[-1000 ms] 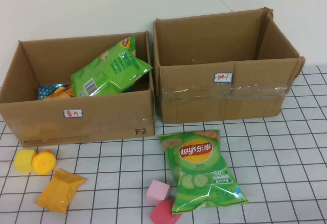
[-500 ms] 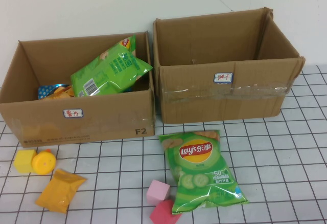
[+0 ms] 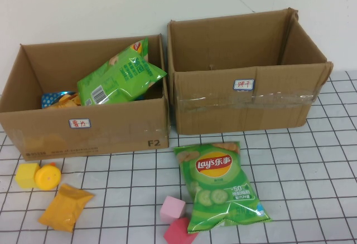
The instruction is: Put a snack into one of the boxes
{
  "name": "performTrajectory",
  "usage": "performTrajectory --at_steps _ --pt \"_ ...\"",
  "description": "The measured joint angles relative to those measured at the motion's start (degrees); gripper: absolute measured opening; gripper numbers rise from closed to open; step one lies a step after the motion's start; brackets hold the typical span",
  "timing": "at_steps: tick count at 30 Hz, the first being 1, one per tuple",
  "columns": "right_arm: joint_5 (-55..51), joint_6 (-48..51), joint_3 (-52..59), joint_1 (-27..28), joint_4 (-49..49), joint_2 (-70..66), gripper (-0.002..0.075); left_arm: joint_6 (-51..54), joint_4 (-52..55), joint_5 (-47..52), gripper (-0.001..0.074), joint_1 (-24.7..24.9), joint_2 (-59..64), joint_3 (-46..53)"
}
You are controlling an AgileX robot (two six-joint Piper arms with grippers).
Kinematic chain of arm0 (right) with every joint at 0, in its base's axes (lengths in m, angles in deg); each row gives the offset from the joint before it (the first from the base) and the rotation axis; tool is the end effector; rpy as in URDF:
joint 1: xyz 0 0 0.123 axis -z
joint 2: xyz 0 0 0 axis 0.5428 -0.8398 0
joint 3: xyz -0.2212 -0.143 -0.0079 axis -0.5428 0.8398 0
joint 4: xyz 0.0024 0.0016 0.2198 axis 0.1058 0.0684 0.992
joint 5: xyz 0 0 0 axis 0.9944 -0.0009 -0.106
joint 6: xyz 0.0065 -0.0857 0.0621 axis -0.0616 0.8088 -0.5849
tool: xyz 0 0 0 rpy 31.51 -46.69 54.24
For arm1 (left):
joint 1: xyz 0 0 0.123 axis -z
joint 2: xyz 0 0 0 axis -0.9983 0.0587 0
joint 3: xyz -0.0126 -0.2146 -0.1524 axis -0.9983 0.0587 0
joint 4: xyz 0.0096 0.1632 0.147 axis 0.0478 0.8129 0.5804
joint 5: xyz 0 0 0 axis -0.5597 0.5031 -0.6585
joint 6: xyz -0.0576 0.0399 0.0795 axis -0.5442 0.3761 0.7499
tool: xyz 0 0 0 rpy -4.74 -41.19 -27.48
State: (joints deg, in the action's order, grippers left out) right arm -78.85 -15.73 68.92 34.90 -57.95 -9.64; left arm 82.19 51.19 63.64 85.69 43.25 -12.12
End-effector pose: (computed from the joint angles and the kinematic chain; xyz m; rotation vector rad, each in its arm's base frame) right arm 0.0565 -0.0024 0.1694 -0.0230 1.8635 -0.0721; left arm 0.0573 -0.0008 0.1733 0.0033 1.8311 0.0025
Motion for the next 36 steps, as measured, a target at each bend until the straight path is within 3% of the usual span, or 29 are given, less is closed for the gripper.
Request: performTrajectory --at_steps 9,17,24,32,36 --pt "5.7 0.0 0.4 0.0 0.0 0.0 0.0000 0.0 0.0 -6.2 -0.0001 0.0 0.0 0.3" --pt "39.4 0.0 0.4 0.0 -0.3 0.0 0.0000 -0.1 -2.2 -31.7 -0.0001 0.0 0.0 0.3" --pt "55.3 0.0 0.4 0.0 -0.3 0.2 0.0000 -1.2 -2.4 -46.2 -0.0001 0.0 0.0 0.3" --pt "59.0 -1.3 0.4 0.0 -0.4 0.3 0.0000 -3.6 -2.8 -50.3 -0.0001 0.0 0.0 0.3" --pt "51.7 -1.3 -1.0 0.0 -1.2 0.3 0.0000 -3.7 -2.2 -45.0 -0.0001 0.0 0.0 -0.5"
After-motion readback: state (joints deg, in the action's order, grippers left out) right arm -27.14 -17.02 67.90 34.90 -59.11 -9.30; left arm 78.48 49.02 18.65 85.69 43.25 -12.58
